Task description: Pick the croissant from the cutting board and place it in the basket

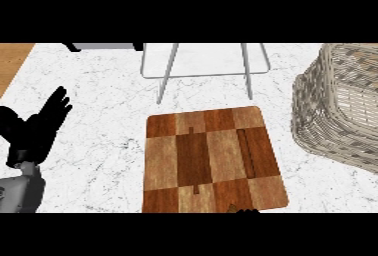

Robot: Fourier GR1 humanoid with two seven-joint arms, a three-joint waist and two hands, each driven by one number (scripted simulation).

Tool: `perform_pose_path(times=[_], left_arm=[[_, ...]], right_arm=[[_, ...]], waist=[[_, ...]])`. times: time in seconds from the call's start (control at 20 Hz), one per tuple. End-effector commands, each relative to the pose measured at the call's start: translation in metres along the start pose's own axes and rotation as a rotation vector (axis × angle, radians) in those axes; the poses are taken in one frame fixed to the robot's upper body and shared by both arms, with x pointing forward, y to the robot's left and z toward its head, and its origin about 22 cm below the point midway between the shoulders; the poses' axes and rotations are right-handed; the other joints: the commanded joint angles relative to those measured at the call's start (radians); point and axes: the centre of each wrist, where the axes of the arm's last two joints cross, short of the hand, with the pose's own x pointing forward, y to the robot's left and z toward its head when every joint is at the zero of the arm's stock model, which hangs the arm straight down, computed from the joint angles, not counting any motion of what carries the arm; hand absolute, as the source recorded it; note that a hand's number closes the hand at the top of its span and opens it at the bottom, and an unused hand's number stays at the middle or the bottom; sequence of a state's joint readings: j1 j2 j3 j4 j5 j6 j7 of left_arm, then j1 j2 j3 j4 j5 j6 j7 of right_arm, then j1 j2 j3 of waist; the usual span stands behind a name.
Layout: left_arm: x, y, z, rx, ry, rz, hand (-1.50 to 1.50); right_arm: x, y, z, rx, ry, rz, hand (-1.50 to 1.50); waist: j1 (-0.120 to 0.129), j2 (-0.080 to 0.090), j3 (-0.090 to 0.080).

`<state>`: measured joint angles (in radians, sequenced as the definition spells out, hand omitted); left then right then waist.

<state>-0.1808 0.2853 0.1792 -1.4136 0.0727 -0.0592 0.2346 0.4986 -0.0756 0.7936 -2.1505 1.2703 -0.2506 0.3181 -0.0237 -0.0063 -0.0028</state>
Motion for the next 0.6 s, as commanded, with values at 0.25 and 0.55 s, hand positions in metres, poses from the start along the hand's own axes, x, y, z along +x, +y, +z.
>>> perform_pose_path(times=[0.25, 0.55], left_arm=[[-0.005, -0.003, 0.002, -0.029, -0.008, -0.001, 0.00], [-0.002, -0.013, -0.009, -0.038, -0.014, -0.010, 0.00]], right_arm=[[0.048, -0.109, -0.002, -0.258, 0.080, -0.164, 1.50], [0.054, -0.115, -0.037, -0.356, 0.112, -0.121, 1.50]], waist=[[0.035, 0.010, -0.001], [0.041, 0.019, -0.002]])
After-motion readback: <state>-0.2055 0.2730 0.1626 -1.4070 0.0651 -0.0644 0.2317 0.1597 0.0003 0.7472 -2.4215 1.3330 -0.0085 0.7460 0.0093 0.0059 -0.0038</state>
